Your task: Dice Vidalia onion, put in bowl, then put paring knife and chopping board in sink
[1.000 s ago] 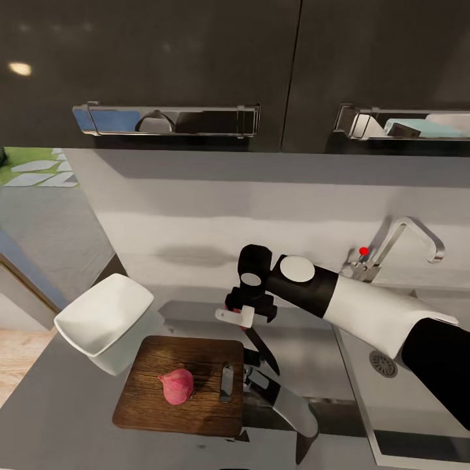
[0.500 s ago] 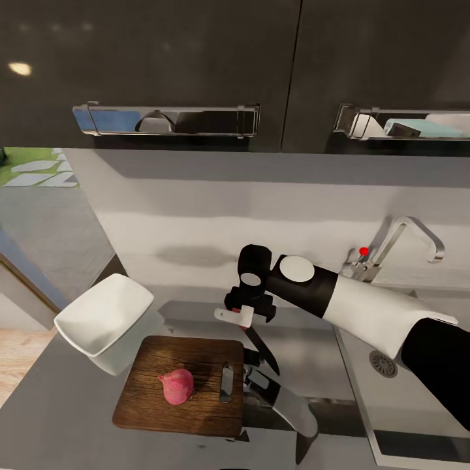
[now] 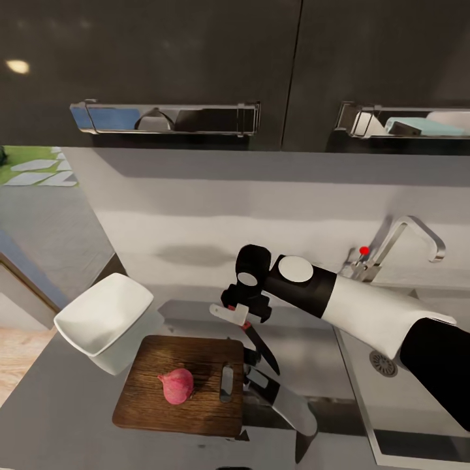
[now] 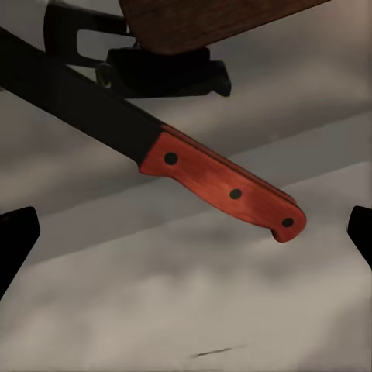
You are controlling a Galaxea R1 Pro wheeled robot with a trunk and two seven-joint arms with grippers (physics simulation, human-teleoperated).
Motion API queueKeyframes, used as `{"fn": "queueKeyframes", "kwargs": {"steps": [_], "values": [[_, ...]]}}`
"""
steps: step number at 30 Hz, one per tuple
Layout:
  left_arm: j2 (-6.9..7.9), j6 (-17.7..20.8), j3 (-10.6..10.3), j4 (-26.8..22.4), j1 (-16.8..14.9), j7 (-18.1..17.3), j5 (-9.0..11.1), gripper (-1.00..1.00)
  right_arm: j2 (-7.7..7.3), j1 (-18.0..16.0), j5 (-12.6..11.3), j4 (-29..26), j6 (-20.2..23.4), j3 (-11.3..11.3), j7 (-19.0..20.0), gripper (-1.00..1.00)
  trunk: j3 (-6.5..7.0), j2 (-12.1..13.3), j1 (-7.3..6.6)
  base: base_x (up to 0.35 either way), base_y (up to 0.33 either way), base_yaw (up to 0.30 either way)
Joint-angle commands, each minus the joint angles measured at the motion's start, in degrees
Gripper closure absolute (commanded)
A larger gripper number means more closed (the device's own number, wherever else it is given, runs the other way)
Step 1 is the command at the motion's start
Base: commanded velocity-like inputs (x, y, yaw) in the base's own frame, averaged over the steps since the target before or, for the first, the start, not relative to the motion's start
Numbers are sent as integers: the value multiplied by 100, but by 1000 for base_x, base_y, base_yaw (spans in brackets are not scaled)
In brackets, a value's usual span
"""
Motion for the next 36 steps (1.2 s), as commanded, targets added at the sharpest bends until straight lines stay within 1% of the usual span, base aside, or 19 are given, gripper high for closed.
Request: {"fn": "queueKeyframes", "kwargs": {"steps": [1,19,24,26,28,30,31,32,36], "values": [[-1,-40,-33,29,-11,-33,56,-100,-4,-7,21,-9,-57,12,-7,-100,-19,-11,3,0,0,0],[-1,-40,-33,29,-11,-33,56,-100,-22,-7,30,-9,-89,13,-9,-100,-184,-11,3,0,0,0],[-1,-40,-33,29,-11,-33,56,-100,-51,-7,30,-4,-108,13,-9,-100,-230,-11,3,0,0,0],[-1,-40,-33,29,-11,-33,56,-100,-64,-7,30,-2,-172,13,-9,-100,-246,-11,3,0,0,0],[-1,-40,-33,29,-11,-33,56,-100,-73,-7,30,2,-336,17,-10,-100,-254,-11,3,0,0,0],[-1,-40,-33,29,-9,-33,56,-100,-84,-7,30,6,-644,74,-5,-100,-258,-11,3,0,0,0],[-1,-40,-33,29,-10,-33,56,-100,-87,-7,28,7,-776,142,-3,-100,-259,-11,3,0,0,0],[-1,-40,-33,29,-9,-33,56,-100,-86,-7,30,8,-946,347,-1,-100,-259,-11,3,0,0,0],[-1,-40,-33,29,-11,-33,56,-100,-83,-7,30,4,-1012,470,1,-100,-260,-11,3,0,0,0]]}}
